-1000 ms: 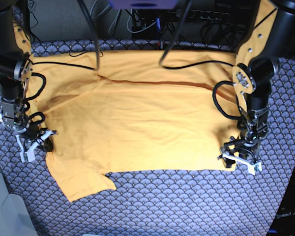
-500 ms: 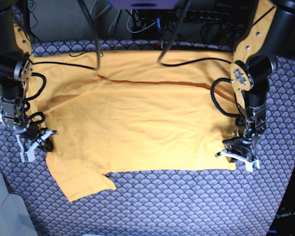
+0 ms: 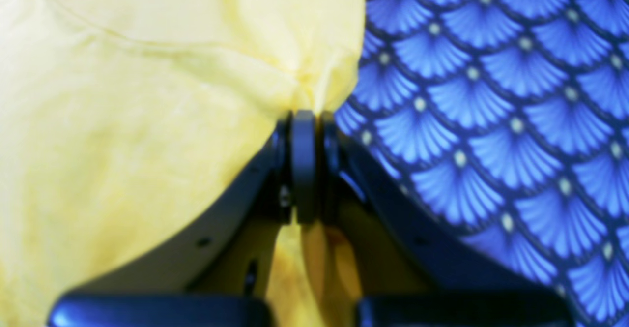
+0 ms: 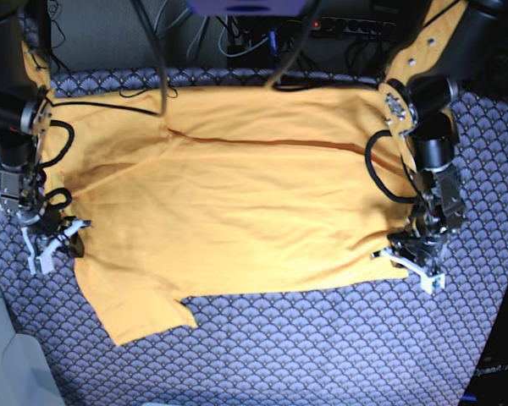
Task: Fold the T-shirt properly
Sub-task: 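Grasp the hem-side edges of the shirt with both grippers, then lift the hem edge with both grippers and fold it over the shoulder fold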
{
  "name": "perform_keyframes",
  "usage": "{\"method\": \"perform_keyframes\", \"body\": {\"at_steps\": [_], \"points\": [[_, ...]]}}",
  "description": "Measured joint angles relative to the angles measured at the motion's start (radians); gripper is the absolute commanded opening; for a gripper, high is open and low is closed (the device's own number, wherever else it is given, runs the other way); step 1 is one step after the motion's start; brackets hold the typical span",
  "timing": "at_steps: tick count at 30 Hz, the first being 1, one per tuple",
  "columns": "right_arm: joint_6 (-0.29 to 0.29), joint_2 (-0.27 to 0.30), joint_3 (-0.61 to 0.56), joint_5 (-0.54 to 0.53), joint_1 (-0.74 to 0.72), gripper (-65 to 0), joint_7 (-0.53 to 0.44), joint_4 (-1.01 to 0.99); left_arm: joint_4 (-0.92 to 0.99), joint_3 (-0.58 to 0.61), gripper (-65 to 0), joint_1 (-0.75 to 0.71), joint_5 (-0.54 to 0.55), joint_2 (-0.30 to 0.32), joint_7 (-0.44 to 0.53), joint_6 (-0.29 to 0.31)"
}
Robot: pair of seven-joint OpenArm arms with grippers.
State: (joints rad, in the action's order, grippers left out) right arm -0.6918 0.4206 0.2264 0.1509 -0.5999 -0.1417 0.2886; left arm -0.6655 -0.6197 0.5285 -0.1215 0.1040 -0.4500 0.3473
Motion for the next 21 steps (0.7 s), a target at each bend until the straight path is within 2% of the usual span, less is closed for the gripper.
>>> {"method": "perform_keyframes", "body": {"at_steps": [2, 13, 21], "points": [[0.0, -0.002, 0.0, 0.006, 0.018, -65.0, 0.028, 0.049, -0.03, 0.0, -65.0, -0.006, -0.003, -0.006, -0.039, -0.003], [-0.006, -0.011, 0.057, 0.008, 0.261, -65.0, 0.032, 0.406, -0.233, 0.004, -65.0, -0.081, -0.016, -0.041, -0.219, -0.003], [-0.011, -0.052, 0.129, 0.011, 0.398, -65.0, 0.04, 0.635, -0.425, 0.005, -65.0, -0.132, -0.011, -0.071, -0.362, -0.004]]}}
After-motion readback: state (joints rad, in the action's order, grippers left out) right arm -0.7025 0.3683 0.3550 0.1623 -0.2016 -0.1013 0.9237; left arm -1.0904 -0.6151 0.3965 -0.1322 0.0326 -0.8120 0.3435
